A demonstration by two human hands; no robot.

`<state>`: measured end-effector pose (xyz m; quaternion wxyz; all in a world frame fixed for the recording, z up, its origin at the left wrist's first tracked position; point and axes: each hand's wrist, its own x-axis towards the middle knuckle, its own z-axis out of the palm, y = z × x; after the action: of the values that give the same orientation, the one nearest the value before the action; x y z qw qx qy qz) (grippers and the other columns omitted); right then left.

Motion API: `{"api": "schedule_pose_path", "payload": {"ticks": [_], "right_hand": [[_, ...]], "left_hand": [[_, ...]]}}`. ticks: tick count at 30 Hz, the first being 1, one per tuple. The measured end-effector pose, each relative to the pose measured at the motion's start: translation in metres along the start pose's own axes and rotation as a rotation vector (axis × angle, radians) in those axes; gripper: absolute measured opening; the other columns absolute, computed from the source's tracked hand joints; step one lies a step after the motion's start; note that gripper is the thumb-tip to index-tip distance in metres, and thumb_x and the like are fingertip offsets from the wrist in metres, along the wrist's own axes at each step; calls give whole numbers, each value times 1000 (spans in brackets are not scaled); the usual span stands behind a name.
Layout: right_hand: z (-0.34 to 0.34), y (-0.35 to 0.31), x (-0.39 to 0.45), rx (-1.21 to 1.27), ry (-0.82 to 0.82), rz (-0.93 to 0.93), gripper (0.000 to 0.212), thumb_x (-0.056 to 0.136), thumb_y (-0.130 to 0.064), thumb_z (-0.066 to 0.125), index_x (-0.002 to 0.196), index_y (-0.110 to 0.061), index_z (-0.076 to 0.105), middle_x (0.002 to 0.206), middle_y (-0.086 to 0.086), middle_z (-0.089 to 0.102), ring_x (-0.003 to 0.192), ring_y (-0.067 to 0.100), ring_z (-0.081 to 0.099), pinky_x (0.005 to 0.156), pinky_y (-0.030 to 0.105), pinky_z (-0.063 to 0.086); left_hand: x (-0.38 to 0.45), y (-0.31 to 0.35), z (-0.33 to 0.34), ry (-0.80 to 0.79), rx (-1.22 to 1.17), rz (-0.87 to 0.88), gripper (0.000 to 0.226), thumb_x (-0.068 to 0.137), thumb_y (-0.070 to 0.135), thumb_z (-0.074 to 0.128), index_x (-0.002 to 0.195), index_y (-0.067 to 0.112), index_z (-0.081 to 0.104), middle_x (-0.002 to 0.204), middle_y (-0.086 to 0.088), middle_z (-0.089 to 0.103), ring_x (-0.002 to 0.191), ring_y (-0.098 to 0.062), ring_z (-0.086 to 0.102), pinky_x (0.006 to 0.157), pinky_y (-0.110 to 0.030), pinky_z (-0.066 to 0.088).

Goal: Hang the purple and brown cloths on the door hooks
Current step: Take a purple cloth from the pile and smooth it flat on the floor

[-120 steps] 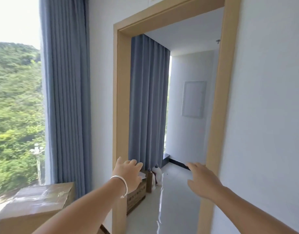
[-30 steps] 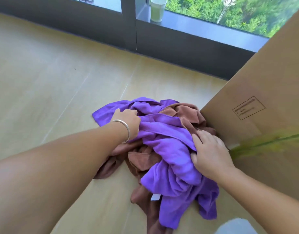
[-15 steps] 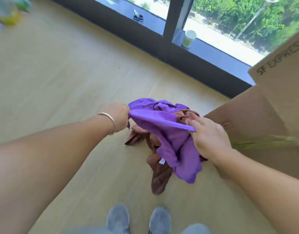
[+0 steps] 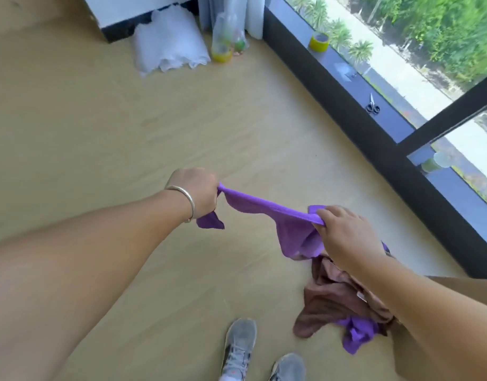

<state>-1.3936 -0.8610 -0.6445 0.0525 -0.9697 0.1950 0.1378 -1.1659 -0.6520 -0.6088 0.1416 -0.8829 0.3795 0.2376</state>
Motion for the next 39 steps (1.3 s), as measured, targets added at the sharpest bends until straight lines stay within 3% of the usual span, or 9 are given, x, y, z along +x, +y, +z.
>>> {"api": "schedule_pose_path", "payload": {"ticks": [3,5,9,14,17,20,24,31,39], "right_hand": [[-11,-40,30,-4,12,-87,21,97,-37,42,108,-26,56,109,-6,55,109,21,50,78,31,33],[-13,-67,44,10,25,-137,24,98,-36,37,106,-28,57,103,-6,55,107,21,50,75,30,29],[-7,-110,54,-1,-45,-202,30,98,-38,33,110,-31,60,108,-4,56,115,20,48,83,31,35],[17,-130,32,-27,-255,-230,40,99,-46,32,130,-31,53,133,-3,52,129,19,41,98,34,34],[42,-127,8,-58,-316,-279,44,99,-49,32,132,-28,52,134,-2,52,129,19,41,100,35,34],[69,-120,-17,-103,-385,-315,46,98,-50,34,134,-28,50,135,-2,52,130,19,41,101,36,35],[106,-121,-49,-142,-434,-360,45,96,-50,37,133,-27,50,135,-1,51,129,20,41,100,36,35],[159,-161,-92,-154,-489,-440,46,95,-50,42,135,-26,44,138,0,47,131,21,38,102,35,32],[201,-227,-136,-160,-505,-412,53,92,-50,46,139,-25,37,141,-2,42,133,21,36,104,35,31]], "left_hand": [[-32,-47,6,15,-61,-85,26,88,24,45,64,28,51,80,10,59,84,-19,60,67,-29,45],[-56,-71,16,-1,-98,-136,23,88,25,45,65,28,50,78,10,57,81,-20,59,66,-30,45],[-99,-94,49,-123,-101,-183,28,88,36,45,63,23,47,84,-1,60,76,-26,57,60,-30,38],[-140,-27,121,-284,-242,-234,22,94,26,43,88,15,61,95,-7,65,88,-30,60,70,-31,42],[-153,39,166,-348,-392,-250,32,96,33,43,109,13,64,118,-8,64,108,-30,59,75,-32,38],[-167,72,207,-413,-376,-238,33,97,34,42,116,16,63,126,-5,60,115,-28,56,79,-32,39],[-202,68,261,-403,-366,-306,32,94,31,44,110,13,65,119,-7,64,109,-30,60,80,-32,45],[-262,20,349,-465,-319,-351,27,92,28,44,112,19,60,123,-2,58,115,-25,55,86,-35,45],[-296,-27,413,-313,-261,-269,34,90,25,47,123,22,51,123,2,54,119,-20,50,93,-33,37]]}}
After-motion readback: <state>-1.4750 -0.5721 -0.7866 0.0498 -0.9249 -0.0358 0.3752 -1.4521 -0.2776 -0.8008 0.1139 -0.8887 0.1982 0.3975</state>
